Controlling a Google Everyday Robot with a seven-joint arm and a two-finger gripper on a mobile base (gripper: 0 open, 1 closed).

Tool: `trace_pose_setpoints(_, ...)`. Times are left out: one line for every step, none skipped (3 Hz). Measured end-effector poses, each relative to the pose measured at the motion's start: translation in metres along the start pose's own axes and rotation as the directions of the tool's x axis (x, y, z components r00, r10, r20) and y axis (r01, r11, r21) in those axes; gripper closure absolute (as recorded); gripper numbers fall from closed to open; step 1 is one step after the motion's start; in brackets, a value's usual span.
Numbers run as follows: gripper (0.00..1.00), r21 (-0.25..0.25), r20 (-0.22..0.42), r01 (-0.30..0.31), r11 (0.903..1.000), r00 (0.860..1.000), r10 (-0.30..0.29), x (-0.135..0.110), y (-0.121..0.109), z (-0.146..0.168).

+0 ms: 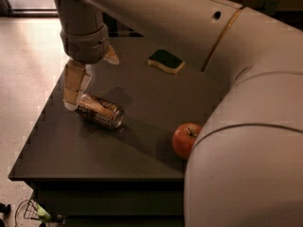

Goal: Place orange can upright

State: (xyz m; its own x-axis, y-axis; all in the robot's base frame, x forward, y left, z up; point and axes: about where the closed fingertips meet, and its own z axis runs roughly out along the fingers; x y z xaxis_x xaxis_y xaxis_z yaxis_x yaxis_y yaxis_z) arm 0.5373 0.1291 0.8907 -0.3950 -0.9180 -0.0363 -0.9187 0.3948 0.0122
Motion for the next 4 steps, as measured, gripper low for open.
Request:
trace_pose_setpoints(0.0,-0.031,-0.016,-0.045,0.9985,0.999,0.045,0.015,0.011,0.011)
trace_pose_setpoints(0.0,-0.046,-0.012,-0.083,0.9955,0.997,0.082,0.031,0.021,0.023)
trace_pose_setpoints(0.0,-0.039,0.015,-0.094,0.9948,0.995,0.095,0.036,0.023,0.034)
trace_pose_setpoints(0.0,-0.015,0.058,-0.093,0.9955,0.994,0.094,0.031,0.02,0.043)
